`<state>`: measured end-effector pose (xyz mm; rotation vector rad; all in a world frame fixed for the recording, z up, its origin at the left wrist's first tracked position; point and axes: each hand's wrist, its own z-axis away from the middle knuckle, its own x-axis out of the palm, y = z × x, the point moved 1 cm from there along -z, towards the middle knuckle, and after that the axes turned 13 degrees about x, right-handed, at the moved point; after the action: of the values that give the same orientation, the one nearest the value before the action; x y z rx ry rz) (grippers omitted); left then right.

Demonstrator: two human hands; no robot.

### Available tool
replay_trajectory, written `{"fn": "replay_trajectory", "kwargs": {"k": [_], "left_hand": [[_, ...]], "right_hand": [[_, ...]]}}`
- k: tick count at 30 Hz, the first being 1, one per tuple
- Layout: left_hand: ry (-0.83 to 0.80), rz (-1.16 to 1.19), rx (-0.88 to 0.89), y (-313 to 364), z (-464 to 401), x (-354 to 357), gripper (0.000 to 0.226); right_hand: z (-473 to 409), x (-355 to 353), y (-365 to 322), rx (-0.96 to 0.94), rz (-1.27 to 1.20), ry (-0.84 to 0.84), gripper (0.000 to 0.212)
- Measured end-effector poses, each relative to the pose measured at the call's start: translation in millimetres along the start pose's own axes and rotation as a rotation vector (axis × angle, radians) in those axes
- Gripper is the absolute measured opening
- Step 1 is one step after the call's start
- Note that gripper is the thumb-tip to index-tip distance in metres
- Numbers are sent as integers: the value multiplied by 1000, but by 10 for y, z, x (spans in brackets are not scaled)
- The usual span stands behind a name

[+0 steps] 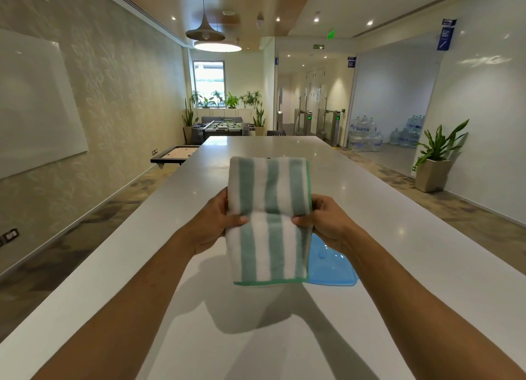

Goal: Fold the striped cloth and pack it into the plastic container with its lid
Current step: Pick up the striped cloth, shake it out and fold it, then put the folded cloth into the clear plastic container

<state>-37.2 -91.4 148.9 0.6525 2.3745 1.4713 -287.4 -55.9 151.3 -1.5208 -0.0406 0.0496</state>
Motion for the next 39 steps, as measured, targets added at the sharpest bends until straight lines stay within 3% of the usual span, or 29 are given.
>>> {"fn": "replay_trajectory", "kwargs": {"k": [3,5,8,12,18,21,24,27,29,34,37,39], "left_hand": [[73,25,128,52,3,-19,31],[13,-36,172,87,23,-31,31],[-78,-179,110,79,30,-136,34],[-82,-123,60,57,37,-221,46],[7,-173,90,-22,-22,-258,47],[53,-175,19,-78,-73,-242,46],[129,-23,-98,-158,-142,-279,30],[127,-134,-82,-244,-185,-304,22],[152,-260,-49,-317,-225,-304,11],[207,-510,-120,-466,-342,-232,19],[68,-704,-221,-554,-396,-156,42],[-12,-675,-291,-587,-438,-145,57]], "right_hand": [[15,69,-7,-146,-10,2,31],[23,90,-1,-172,-7,-8,34],[-2,79,39,-143,18,10,51],[-27,85,86,-107,-77,-13,57],[-127,120,128,-60,-198,25,51],[-188,87,179,-31,-199,71,46],[-298,60,235,60,-249,100,37],[-417,3,238,120,-330,17,30],[-482,-26,218,121,-249,-14,29],[-706,-70,265,112,115,99,34],[-820,-88,223,86,256,124,35],[-883,-102,131,26,338,83,31]]}}
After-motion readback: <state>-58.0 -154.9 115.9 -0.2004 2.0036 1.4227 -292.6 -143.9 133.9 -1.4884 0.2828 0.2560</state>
